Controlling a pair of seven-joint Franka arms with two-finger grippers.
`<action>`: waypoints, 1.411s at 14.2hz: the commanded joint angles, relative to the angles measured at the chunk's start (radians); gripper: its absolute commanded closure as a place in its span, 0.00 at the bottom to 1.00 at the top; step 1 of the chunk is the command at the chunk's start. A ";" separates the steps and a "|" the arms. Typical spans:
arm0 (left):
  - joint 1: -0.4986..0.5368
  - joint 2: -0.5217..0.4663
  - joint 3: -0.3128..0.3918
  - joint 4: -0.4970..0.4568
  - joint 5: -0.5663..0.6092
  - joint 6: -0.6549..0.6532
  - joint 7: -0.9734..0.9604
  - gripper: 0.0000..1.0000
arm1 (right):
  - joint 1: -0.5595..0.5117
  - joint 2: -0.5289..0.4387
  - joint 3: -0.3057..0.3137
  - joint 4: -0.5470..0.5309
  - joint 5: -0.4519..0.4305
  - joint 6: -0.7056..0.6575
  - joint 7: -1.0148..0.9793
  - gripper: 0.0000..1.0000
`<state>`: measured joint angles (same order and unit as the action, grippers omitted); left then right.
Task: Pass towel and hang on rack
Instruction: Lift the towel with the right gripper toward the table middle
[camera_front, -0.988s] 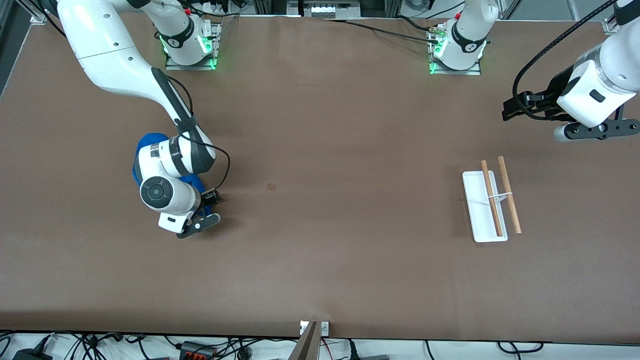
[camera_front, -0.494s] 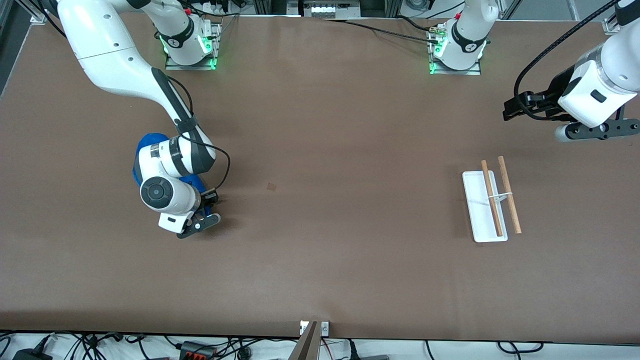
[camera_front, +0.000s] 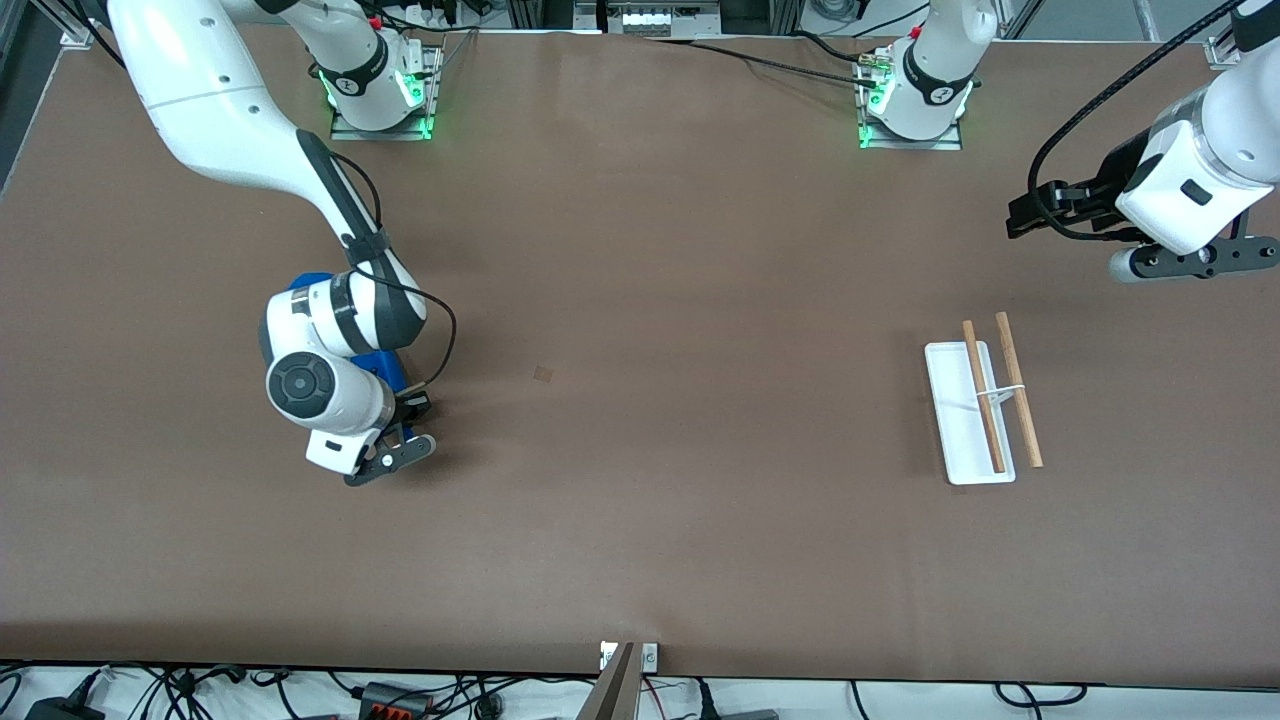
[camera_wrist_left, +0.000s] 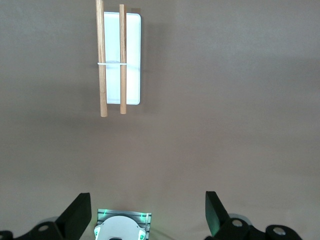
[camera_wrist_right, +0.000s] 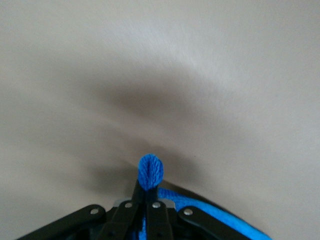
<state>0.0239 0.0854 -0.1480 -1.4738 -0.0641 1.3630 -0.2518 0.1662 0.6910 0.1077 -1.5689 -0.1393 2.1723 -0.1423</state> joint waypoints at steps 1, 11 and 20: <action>0.008 -0.012 -0.001 -0.008 -0.017 -0.007 0.002 0.00 | -0.002 -0.131 0.088 -0.013 0.007 -0.103 -0.013 1.00; 0.008 0.031 -0.001 -0.010 -0.005 -0.053 0.009 0.00 | 0.024 -0.173 0.434 0.400 0.162 -0.270 0.426 1.00; 0.038 0.131 -0.010 -0.037 -0.140 0.112 0.651 0.00 | 0.121 -0.125 0.483 0.398 0.168 -0.063 0.754 1.00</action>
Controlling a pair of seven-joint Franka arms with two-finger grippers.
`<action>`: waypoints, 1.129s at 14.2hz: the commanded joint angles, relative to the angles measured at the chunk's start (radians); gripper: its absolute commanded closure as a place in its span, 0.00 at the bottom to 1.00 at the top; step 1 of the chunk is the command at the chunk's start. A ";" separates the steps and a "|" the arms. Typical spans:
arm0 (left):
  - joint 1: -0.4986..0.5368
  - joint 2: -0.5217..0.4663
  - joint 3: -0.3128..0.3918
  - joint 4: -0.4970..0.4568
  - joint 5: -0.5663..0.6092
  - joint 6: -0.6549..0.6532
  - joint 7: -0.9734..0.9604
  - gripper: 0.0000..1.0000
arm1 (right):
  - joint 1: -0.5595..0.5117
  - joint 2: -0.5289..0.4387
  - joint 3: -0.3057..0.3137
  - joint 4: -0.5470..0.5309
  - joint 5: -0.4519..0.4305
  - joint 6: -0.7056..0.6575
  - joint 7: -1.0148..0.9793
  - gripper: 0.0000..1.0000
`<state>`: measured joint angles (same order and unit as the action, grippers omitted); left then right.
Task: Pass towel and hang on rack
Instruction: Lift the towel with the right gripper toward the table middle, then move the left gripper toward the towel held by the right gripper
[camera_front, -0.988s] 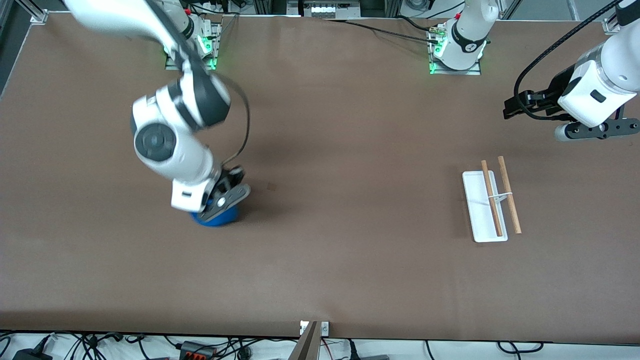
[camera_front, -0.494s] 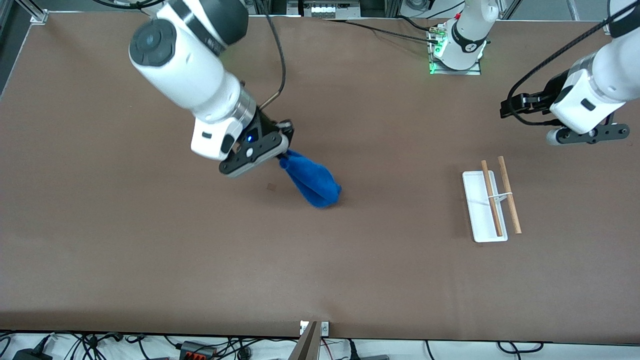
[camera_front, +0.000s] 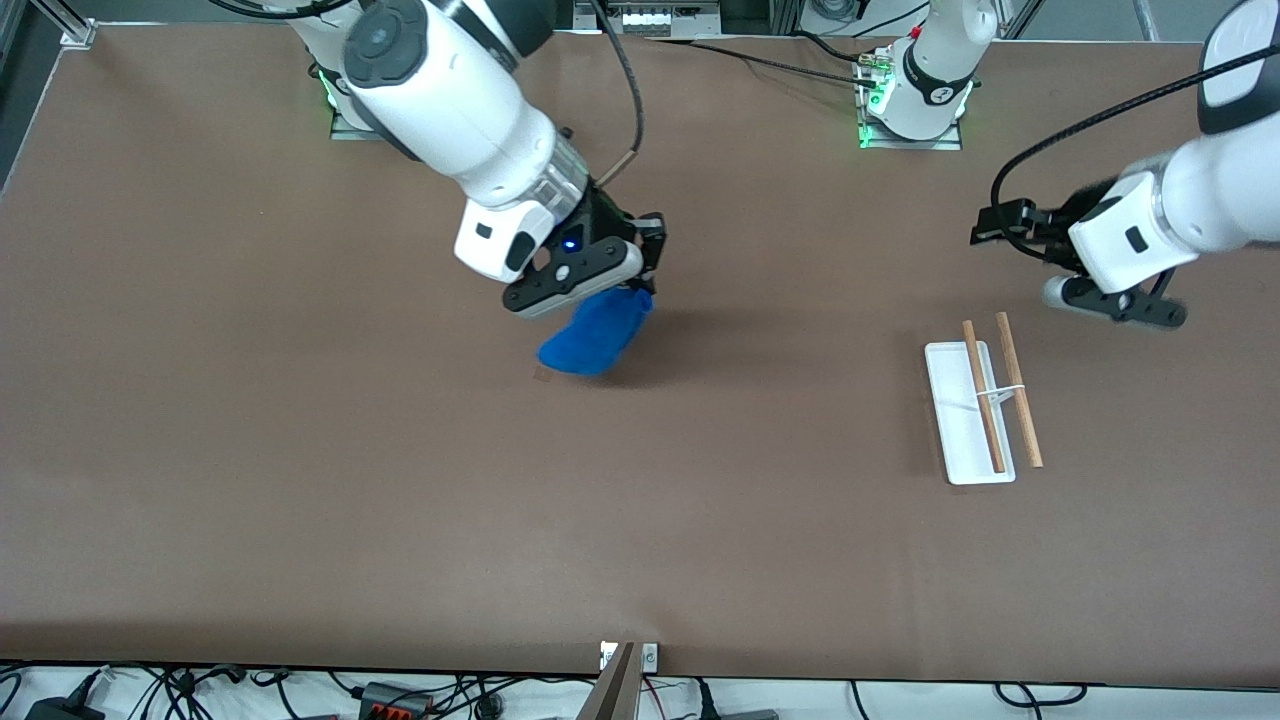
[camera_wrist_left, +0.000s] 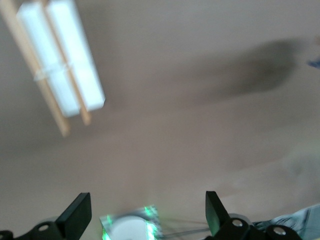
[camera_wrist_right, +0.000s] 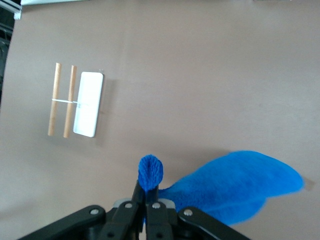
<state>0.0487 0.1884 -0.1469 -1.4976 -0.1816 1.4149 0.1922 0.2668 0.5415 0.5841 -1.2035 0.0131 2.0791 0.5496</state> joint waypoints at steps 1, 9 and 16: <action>0.017 0.025 -0.013 -0.054 -0.033 0.106 0.316 0.00 | 0.031 0.026 0.006 0.033 0.018 0.056 0.091 1.00; 0.000 0.025 -0.092 -0.347 -0.343 0.520 0.869 0.00 | 0.055 0.028 0.005 0.033 0.011 0.073 0.138 1.00; -0.004 0.074 -0.296 -0.512 -0.499 0.890 1.036 0.00 | 0.054 0.028 0.005 0.030 0.008 0.072 0.135 1.00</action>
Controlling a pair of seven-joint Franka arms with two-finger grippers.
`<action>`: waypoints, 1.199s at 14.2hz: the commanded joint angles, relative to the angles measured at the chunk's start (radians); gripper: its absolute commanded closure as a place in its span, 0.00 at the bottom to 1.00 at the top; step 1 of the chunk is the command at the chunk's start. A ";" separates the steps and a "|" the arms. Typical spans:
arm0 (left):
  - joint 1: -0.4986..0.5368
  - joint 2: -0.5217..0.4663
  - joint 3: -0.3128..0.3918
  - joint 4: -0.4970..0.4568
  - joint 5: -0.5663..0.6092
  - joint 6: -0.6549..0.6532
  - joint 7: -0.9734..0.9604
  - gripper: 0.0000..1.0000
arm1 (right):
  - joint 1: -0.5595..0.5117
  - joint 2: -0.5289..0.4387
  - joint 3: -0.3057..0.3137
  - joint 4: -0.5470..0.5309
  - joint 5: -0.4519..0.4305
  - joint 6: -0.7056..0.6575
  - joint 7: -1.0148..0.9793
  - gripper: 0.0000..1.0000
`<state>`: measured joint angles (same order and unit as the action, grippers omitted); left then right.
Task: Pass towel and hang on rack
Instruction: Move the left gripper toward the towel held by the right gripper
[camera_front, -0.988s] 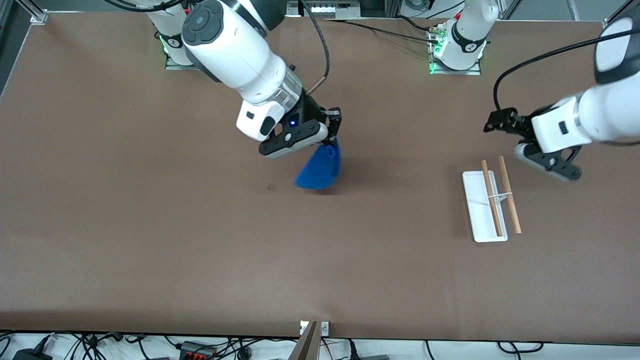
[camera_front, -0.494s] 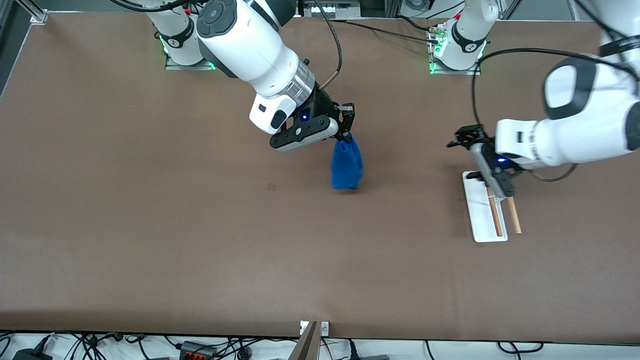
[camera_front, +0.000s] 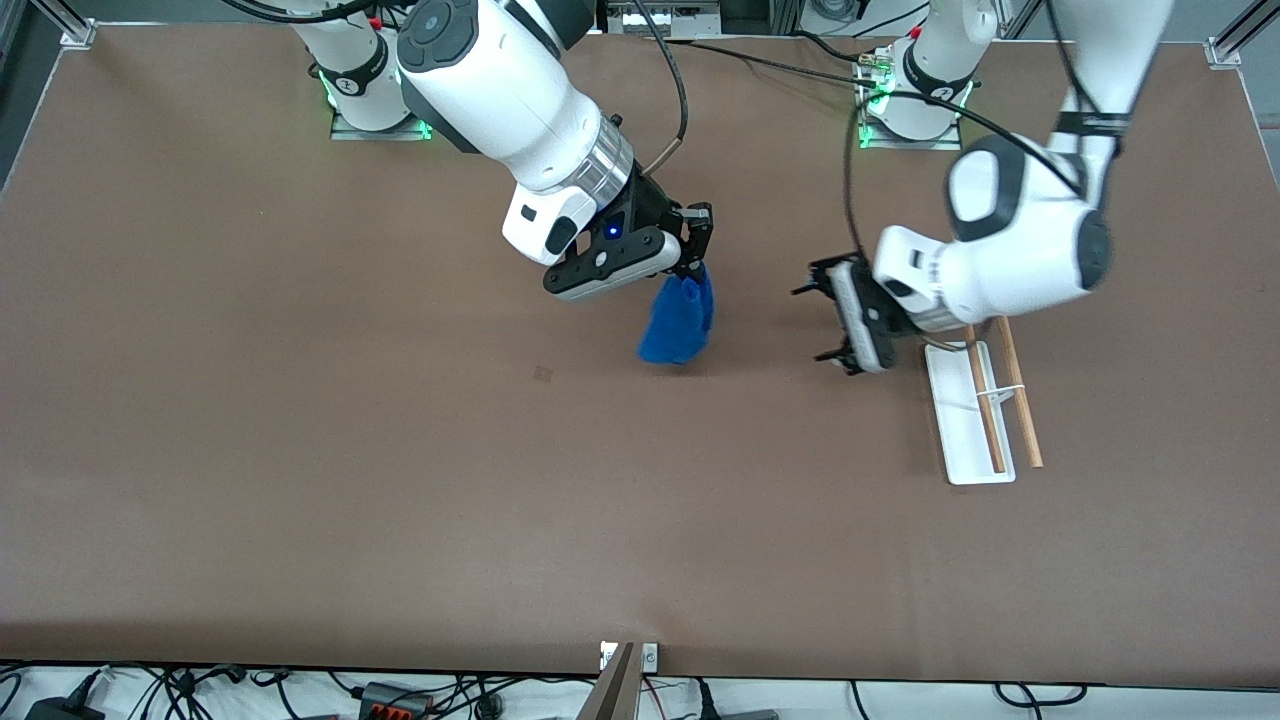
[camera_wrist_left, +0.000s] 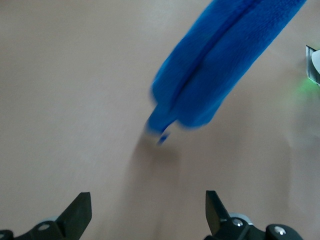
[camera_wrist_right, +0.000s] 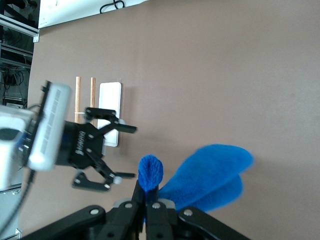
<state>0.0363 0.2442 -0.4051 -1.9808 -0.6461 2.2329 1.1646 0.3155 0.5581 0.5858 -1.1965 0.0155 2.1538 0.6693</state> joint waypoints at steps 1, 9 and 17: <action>0.007 0.049 -0.056 -0.030 -0.037 0.114 0.108 0.00 | 0.005 0.011 0.002 0.023 0.004 -0.003 0.015 1.00; -0.024 0.202 -0.188 -0.059 -0.168 0.431 0.234 0.00 | -0.003 0.011 0.002 0.005 0.001 -0.005 0.010 1.00; -0.131 0.302 -0.262 -0.024 -0.218 0.700 0.231 0.39 | 0.001 0.011 0.000 0.005 0.001 -0.005 0.010 1.00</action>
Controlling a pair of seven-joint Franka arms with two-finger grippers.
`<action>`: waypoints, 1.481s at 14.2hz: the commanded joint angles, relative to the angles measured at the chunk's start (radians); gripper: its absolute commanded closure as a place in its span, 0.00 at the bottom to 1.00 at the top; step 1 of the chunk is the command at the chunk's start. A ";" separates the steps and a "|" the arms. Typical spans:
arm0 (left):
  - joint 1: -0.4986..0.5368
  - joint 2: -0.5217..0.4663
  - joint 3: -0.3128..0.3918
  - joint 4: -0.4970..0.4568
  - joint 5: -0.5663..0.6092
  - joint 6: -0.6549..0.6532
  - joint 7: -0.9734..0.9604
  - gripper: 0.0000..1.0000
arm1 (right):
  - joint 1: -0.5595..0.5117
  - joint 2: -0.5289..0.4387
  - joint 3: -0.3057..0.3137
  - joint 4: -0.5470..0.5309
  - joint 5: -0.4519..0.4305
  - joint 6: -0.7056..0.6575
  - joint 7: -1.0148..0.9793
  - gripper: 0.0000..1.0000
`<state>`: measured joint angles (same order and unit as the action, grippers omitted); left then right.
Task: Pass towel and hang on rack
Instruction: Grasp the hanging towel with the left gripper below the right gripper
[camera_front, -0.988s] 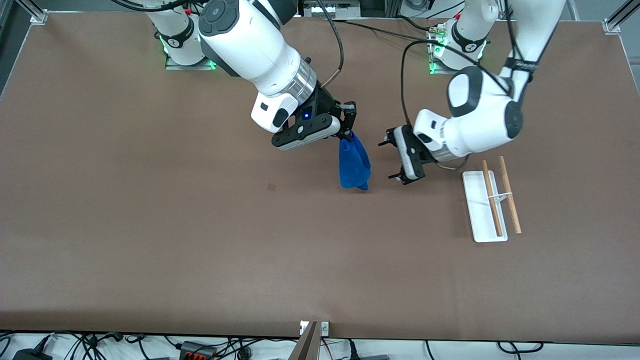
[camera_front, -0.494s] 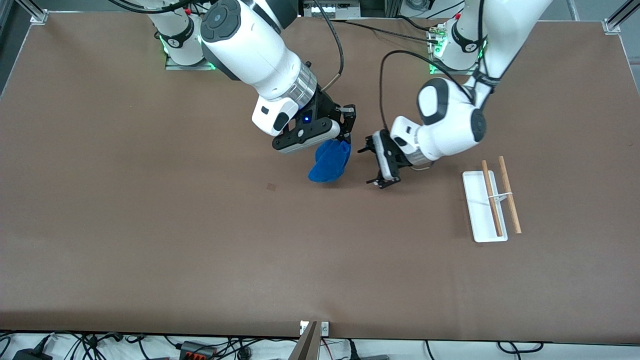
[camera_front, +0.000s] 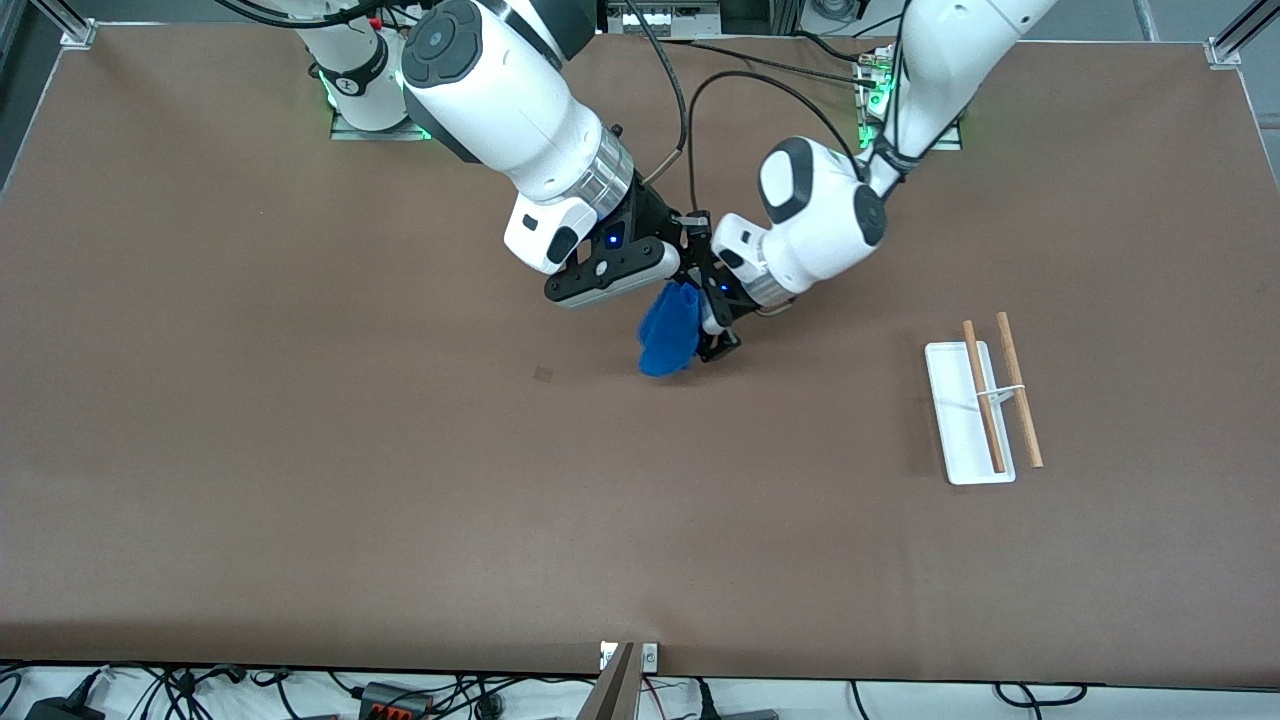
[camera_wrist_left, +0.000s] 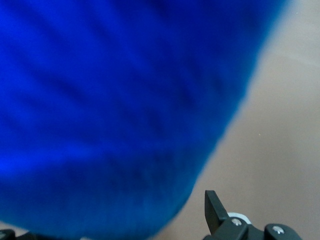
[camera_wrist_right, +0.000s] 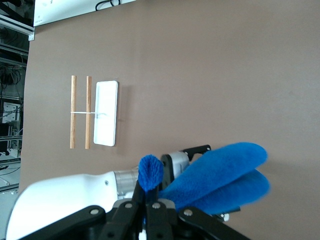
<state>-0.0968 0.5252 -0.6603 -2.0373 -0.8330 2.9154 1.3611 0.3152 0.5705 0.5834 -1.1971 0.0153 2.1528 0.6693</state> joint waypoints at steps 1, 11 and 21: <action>0.000 0.024 -0.006 0.046 -0.031 0.018 0.033 0.68 | 0.002 -0.001 0.003 0.005 0.000 -0.004 0.010 1.00; -0.012 0.047 -0.005 0.085 -0.031 0.019 0.021 1.00 | 0.002 -0.001 0.003 0.005 0.000 -0.005 0.010 1.00; 0.023 -0.023 0.011 0.042 -0.017 -0.008 0.035 1.00 | -0.001 -0.004 0.000 -0.021 -0.037 -0.014 0.010 0.00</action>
<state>-0.1007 0.5537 -0.6518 -1.9680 -0.8331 2.9267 1.3628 0.3154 0.5725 0.5817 -1.2112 -0.0075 2.1465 0.6693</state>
